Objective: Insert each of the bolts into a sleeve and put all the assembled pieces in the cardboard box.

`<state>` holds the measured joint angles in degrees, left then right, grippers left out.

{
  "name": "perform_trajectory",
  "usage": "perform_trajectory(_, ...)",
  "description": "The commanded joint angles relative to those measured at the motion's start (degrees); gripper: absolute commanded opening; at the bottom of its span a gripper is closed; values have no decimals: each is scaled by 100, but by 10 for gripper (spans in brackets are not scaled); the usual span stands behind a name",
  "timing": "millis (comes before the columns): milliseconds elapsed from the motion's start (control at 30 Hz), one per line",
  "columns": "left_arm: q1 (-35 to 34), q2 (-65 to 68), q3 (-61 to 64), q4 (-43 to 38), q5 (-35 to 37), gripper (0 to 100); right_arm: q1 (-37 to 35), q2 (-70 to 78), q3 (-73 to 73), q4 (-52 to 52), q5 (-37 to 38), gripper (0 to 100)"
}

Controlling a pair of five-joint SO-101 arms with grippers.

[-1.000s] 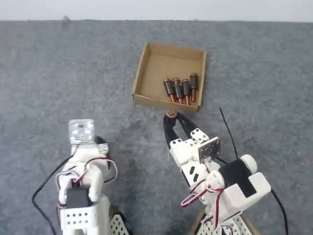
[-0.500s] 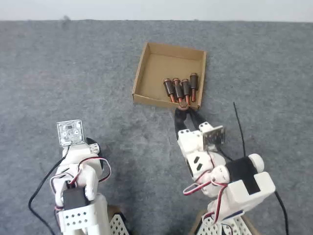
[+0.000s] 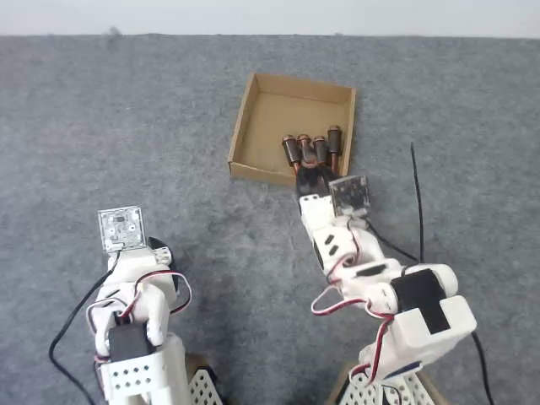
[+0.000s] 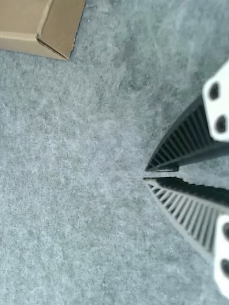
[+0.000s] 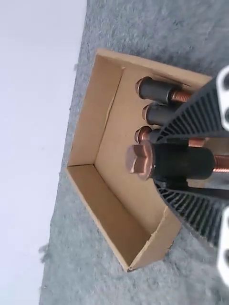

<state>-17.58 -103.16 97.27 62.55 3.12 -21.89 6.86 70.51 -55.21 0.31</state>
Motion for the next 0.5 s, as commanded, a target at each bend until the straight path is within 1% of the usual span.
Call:
perform_trajectory(0,-26,-97,-75,9,-53,19,127,-84,-738,725,105,6)
perform_trajectory(233,-26,-97,-75,-18,-53,19,558,-84,-1767,2132,97,6)
perform_trajectory(467,-26,-97,-75,-26,-53,21,831,-22,-3341,4426,88,6)
